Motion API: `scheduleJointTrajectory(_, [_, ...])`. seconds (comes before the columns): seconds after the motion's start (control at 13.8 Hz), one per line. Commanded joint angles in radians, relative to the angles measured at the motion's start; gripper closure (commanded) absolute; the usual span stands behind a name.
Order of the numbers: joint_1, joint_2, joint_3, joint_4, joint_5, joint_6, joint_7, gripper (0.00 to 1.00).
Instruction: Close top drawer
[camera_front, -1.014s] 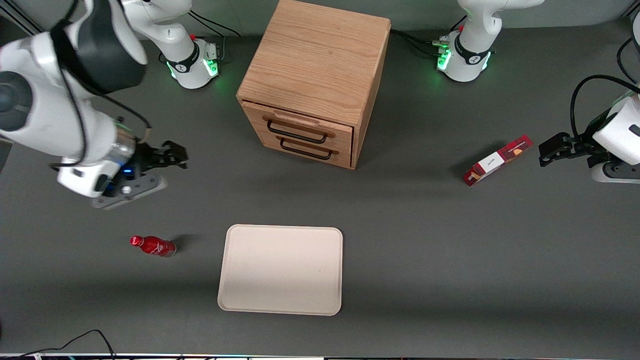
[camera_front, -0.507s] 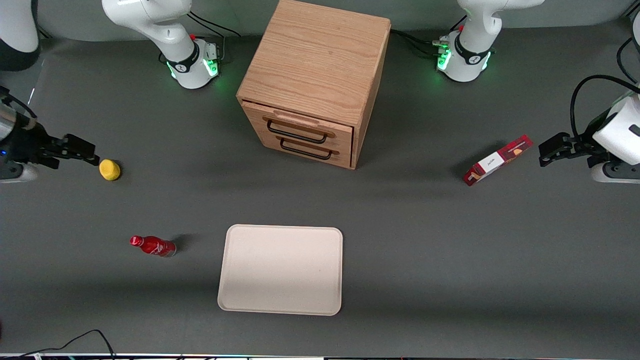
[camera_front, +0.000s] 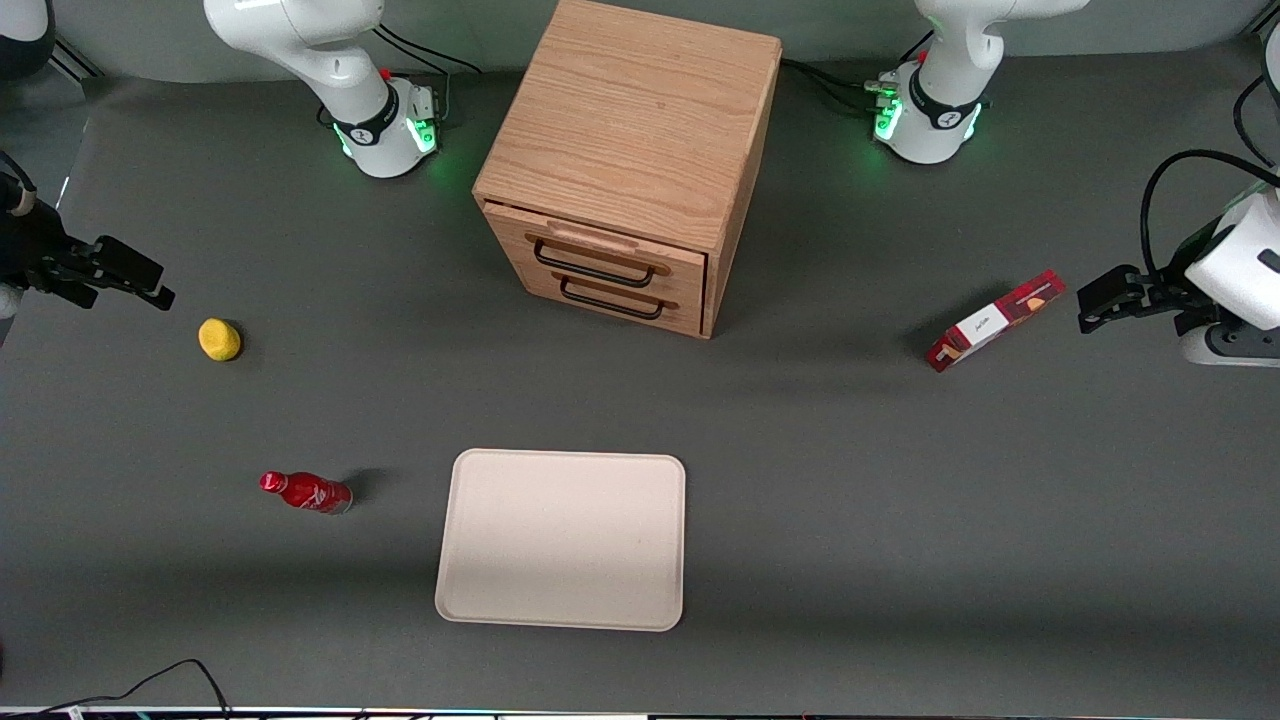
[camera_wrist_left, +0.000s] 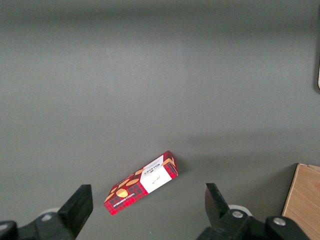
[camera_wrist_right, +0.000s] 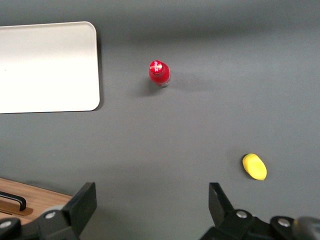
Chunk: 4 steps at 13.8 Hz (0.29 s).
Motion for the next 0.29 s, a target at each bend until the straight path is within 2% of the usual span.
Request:
scheduleJointTrajectory(0.0, [0.009, -0.024, 0.004, -0.024, -0.037, 0.018, 0.035, 0.0])
scheduleJointTrajectory(0.22, [0.01, -0.016, 0.011, -0.023, -0.045, 0.015, 0.035, 0.0])
